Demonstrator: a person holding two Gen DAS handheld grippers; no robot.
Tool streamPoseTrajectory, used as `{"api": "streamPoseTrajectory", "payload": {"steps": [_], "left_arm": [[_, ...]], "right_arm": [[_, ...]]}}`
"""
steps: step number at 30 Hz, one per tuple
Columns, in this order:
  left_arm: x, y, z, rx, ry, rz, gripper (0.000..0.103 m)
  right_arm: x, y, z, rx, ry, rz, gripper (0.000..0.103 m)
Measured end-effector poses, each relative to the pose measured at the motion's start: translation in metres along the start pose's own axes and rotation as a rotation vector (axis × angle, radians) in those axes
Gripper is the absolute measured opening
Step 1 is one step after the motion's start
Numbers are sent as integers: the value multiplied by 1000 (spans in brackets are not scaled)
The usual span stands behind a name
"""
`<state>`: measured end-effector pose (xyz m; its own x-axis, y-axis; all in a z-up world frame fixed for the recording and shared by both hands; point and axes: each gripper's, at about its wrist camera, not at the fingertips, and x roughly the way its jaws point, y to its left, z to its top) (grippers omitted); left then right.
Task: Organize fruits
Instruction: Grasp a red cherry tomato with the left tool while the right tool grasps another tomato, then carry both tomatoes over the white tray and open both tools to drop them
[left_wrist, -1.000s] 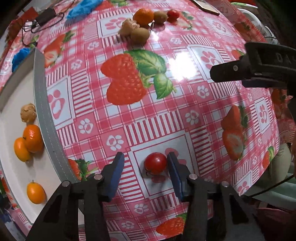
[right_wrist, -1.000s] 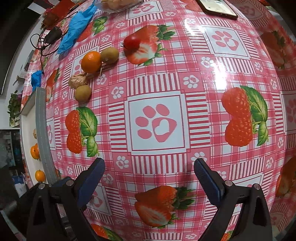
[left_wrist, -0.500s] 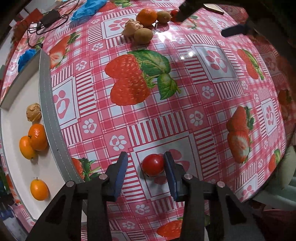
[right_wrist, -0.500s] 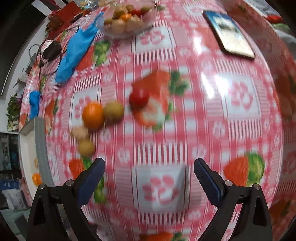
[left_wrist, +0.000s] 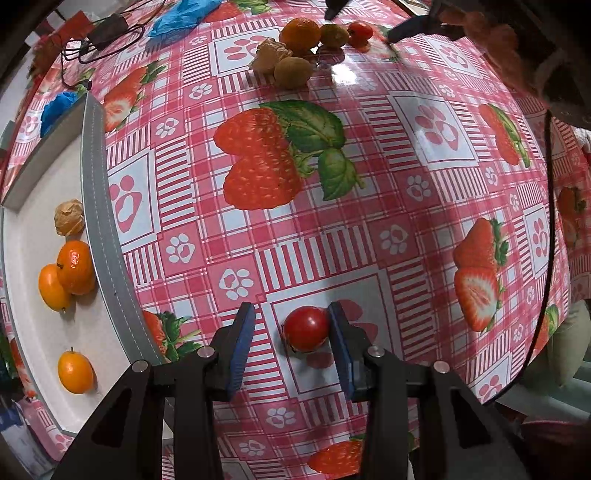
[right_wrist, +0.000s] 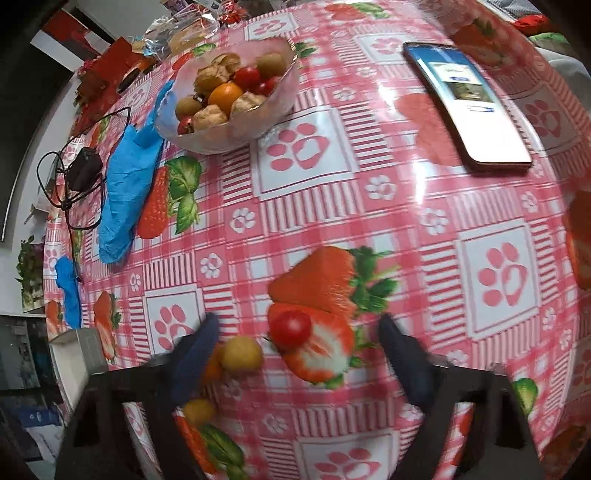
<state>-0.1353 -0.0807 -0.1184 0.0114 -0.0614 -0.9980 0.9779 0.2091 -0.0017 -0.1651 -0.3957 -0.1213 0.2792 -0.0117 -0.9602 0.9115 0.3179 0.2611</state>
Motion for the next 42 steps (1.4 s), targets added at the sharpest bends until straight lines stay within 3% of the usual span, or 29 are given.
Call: {"api": "streamPoseTrajectory", "payload": {"steps": [3, 5, 7, 8, 12, 20, 32, 42], "left_arm": [[1, 1, 1, -3, 1, 0, 44], [1, 1, 1, -2, 4, -3, 42], [0, 2, 0, 0, 1, -8, 25], [0, 2, 0, 2, 4, -10, 26], [-7, 12, 3, -41, 0, -56, 26], [-24, 53, 17, -186, -29, -155, 26], [-41, 85, 13, -238, -49, -151, 26], [-61, 109, 8, -293, -97, -108, 26]], "right_arm": [[8, 11, 1, 5, 2, -37, 61], [8, 14, 0, -6, -1, -78, 46], [7, 13, 0, -15, -3, -81, 30], [7, 12, -1, -18, -2, -79, 27], [-8, -10, -13, 5, 4, 12, 26], [-29, -22, -49, -24, 37, 66, 26], [-30, -12, -118, -54, 129, 113, 26], [-37, 50, -137, -250, 112, 88, 26]]}}
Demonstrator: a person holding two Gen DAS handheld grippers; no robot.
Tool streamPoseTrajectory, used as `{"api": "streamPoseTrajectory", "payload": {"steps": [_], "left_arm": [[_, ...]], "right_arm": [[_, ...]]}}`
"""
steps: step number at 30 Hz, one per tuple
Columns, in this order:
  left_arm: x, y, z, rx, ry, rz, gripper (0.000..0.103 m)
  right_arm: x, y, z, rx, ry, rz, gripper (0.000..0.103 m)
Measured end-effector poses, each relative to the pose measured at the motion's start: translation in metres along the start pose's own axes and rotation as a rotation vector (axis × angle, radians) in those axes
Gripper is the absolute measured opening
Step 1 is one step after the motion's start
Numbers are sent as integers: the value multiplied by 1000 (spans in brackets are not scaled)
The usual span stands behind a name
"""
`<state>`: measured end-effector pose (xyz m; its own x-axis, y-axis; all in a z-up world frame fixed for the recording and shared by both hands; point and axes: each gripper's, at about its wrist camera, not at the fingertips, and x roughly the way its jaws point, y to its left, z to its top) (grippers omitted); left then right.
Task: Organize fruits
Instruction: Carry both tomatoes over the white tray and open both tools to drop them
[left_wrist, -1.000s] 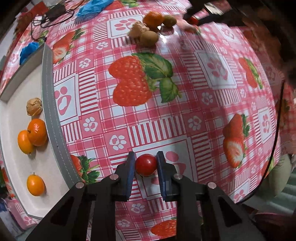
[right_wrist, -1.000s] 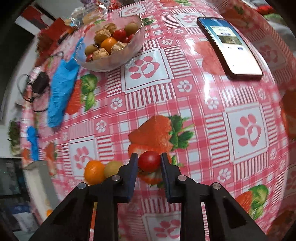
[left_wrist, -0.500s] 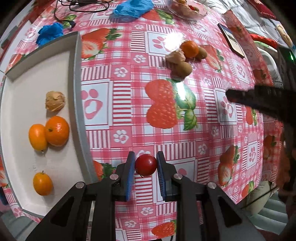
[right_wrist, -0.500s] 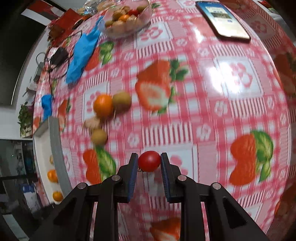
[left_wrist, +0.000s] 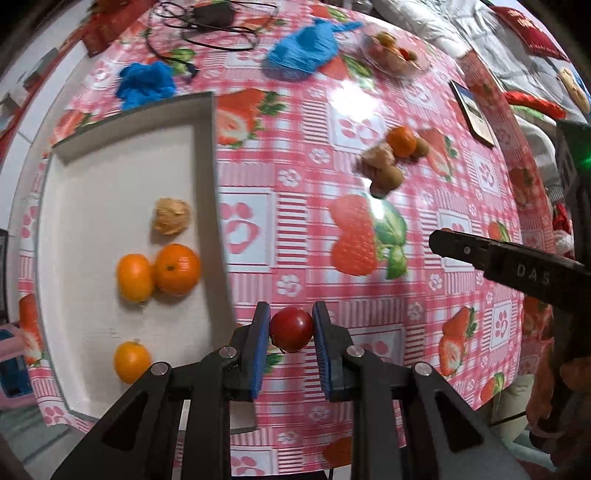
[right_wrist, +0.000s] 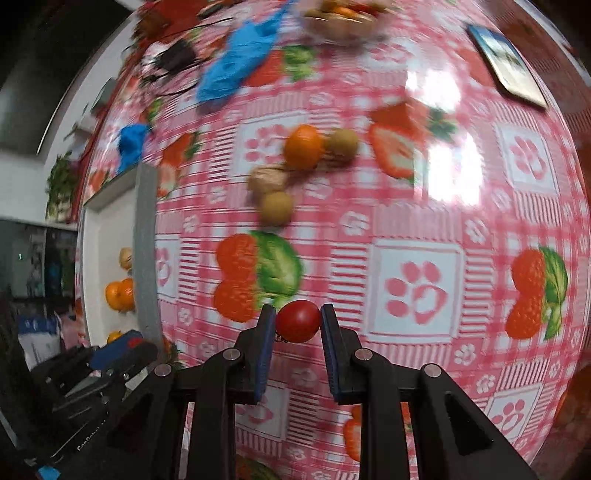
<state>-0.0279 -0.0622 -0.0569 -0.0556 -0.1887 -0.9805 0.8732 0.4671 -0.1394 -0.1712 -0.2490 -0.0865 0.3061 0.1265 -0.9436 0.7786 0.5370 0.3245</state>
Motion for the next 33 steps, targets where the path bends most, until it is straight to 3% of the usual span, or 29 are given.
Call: {"api": "streamPoseTrajectory", "payload": {"steps": [20, 33], "left_arm": [[-15, 129, 2, -249, -70, 133, 25], [3, 154, -8, -281, -32, 173, 26]], "right_arm": [[45, 183, 29, -433, 24, 11, 26], [79, 241, 36, -552, 56, 6, 26]]}}
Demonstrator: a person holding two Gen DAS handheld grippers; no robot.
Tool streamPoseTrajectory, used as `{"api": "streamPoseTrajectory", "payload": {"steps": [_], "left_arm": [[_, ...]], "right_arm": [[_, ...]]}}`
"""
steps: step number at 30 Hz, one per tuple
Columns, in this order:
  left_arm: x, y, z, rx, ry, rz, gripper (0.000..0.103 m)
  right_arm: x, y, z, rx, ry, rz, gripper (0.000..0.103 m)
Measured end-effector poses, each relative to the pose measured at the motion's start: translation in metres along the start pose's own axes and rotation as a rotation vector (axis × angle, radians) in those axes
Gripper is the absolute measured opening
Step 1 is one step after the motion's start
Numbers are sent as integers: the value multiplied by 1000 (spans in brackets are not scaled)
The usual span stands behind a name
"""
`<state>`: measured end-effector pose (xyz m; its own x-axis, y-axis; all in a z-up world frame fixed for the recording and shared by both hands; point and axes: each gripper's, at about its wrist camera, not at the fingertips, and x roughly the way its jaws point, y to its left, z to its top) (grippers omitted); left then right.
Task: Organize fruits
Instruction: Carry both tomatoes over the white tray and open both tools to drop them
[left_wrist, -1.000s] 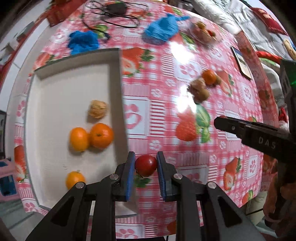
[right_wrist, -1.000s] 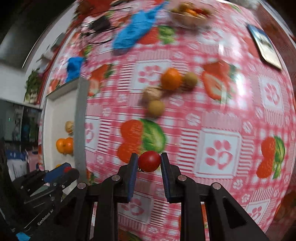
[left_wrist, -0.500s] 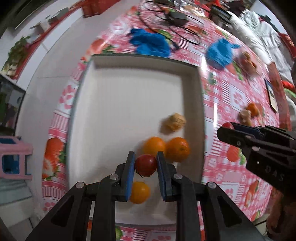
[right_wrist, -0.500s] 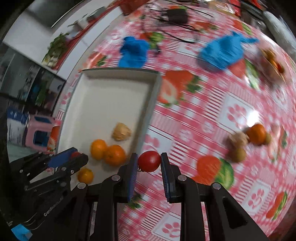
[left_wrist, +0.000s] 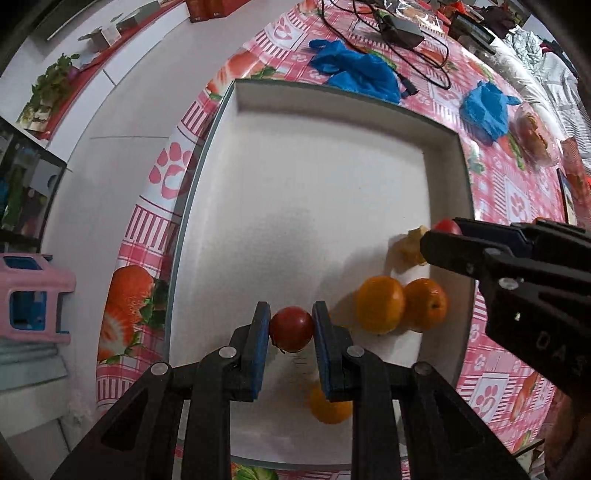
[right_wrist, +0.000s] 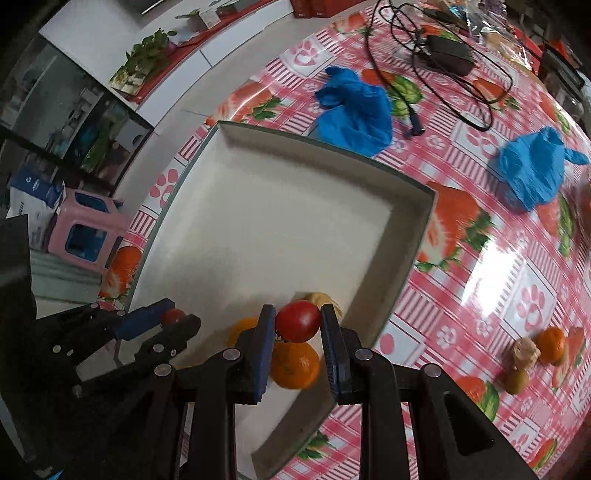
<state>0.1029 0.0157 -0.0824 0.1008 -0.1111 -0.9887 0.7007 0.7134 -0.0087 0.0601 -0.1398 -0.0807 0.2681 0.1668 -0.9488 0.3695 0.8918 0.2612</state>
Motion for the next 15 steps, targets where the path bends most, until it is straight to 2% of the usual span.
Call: {"api": "streamPoseTrajectory", "payload": {"steps": [12, 14, 15], "left_arm": [[10, 0, -5, 24, 18, 19, 29], [10, -1, -5, 28, 20, 28, 42], [8, -2, -5, 28, 13, 39, 56]], "right_arm": [[18, 6, 6, -22, 41, -1, 28], [19, 8, 7, -26, 43, 0, 60], [19, 10, 7, -28, 37, -1, 80]]}}
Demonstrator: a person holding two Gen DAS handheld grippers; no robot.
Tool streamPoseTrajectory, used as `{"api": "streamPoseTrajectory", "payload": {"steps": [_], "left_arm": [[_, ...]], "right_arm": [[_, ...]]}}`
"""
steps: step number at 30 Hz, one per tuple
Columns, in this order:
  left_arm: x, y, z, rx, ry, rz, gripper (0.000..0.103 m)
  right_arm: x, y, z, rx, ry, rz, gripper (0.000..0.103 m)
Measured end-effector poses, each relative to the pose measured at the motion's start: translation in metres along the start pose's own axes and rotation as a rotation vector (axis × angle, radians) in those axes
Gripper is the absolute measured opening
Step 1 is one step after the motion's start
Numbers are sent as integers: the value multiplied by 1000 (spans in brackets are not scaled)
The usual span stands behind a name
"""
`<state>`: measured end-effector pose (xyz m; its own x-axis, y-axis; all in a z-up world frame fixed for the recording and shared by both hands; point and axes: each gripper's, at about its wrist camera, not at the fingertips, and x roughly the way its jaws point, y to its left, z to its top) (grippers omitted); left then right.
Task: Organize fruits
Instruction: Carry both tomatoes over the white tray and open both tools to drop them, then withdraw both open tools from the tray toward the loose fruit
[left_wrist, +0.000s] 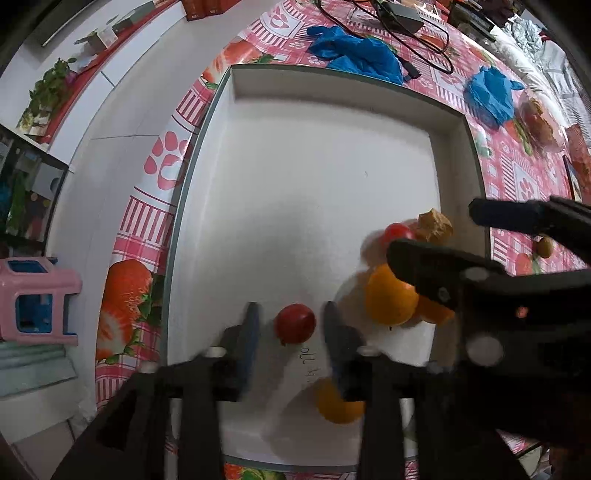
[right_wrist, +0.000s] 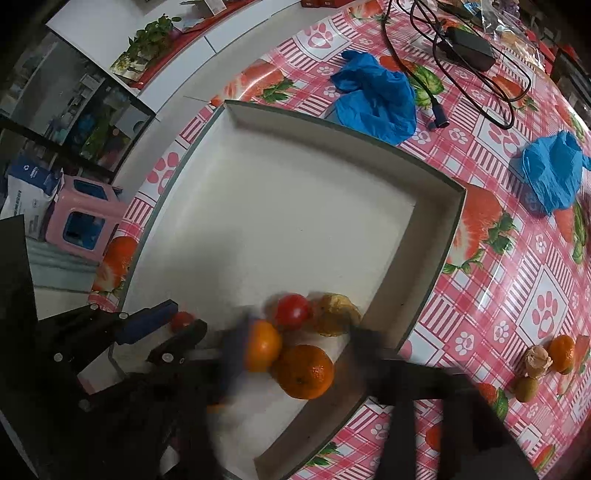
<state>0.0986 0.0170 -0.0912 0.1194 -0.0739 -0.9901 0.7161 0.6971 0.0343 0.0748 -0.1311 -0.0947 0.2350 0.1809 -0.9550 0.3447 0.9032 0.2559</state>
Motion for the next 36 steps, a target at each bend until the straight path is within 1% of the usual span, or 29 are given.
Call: {"api": "streamPoseTrajectory", "payload": {"steps": [1, 3, 8, 15, 17, 18, 20, 22, 29, 33, 36], "left_arm": [[0, -1, 1, -1, -8, 9, 69], [-3, -2, 1, -2, -24, 24, 77], [-10, -9, 1, 11, -25, 28, 78], [-22, -27, 1, 38, -36, 30, 78], [-26, -35, 2, 51, -38, 29, 78], [-28, -40, 2, 54, -39, 30, 78], [-33, -51, 4, 66, -43, 26, 78], [-35, -50, 6, 82, -53, 19, 78], [-47, -86, 13, 157, -76, 5, 79], [-51, -112, 17, 205, -79, -10, 79], [-53, -131, 20, 237, -76, -22, 79]], "right_arm": [[-3, 1, 0, -2, -20, 1, 80], [-5, 4, 0, -1, -24, 5, 80], [-12, 0, -1, 20, -34, 8, 80], [-24, -17, -8, 62, -37, -26, 81], [-26, -23, -10, 77, -37, -32, 101], [-29, -28, -12, 90, -47, -36, 103], [-34, -37, -16, 107, -52, -33, 103], [-39, -47, -21, 129, -58, -34, 103], [-55, -81, -37, 201, -77, -42, 103], [-66, -104, -52, 249, -91, -55, 103], [-79, -132, -72, 309, -114, -78, 103]]}}
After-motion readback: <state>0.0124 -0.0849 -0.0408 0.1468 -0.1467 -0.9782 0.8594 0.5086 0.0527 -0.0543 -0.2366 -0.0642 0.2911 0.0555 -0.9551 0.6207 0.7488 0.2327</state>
